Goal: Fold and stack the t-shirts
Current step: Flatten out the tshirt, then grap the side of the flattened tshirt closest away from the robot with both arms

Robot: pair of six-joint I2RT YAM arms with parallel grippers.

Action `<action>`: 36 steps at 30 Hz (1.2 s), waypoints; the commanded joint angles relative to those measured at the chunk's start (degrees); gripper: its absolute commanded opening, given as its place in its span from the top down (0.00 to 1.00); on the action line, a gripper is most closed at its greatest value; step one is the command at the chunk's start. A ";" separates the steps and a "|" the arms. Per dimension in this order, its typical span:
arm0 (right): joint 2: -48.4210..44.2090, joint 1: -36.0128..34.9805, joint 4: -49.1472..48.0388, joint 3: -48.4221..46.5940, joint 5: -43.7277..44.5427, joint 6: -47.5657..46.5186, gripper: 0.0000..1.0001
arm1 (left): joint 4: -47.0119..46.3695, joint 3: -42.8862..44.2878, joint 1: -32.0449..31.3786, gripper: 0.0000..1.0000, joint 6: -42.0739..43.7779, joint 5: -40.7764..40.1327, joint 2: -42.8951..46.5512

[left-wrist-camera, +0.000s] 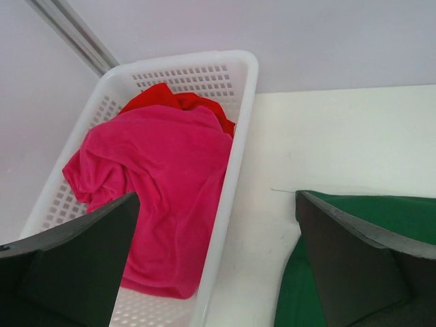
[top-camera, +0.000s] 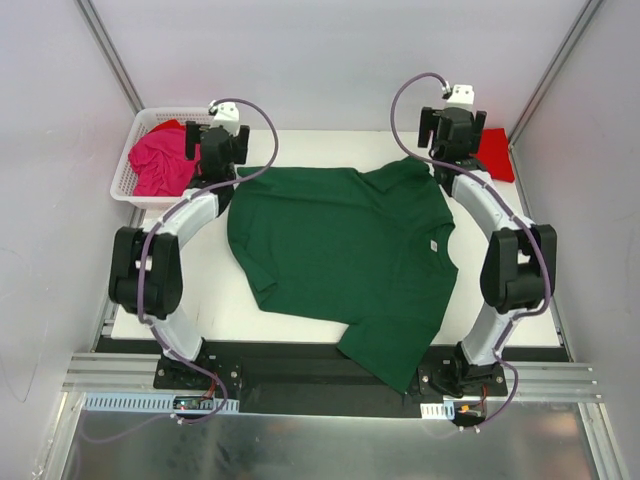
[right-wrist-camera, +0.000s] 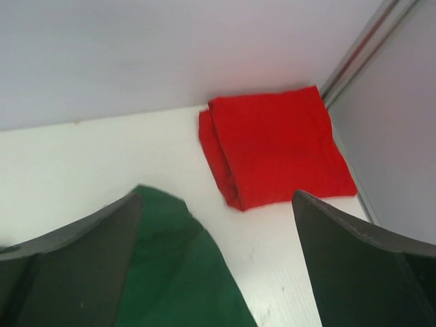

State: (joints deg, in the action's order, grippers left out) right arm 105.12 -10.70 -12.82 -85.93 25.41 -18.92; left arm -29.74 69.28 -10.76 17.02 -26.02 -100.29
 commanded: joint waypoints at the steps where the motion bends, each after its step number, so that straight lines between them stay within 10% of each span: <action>1: -10.80 0.15 6.29 3.30 1.40 7.74 0.04 | 10.17 -0.98 0.31 0.01 -6.19 1.67 10.89; 16: -37.15 -13.98 36.70 20.00 -2.91 20.31 0.04 | 38.17 -18.90 -3.98 0.11 -35.80 18.37 36.04; 36: -57.75 -34.56 54.74 36.45 2.54 37.63 0.01 | 57.51 -40.18 -31.25 0.13 -70.89 3.87 53.71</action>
State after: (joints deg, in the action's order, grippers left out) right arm 47.33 -42.22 38.61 -51.51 25.56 13.65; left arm 23.31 31.68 -40.77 -45.41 -17.61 -48.53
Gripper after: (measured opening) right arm 0.985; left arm 0.870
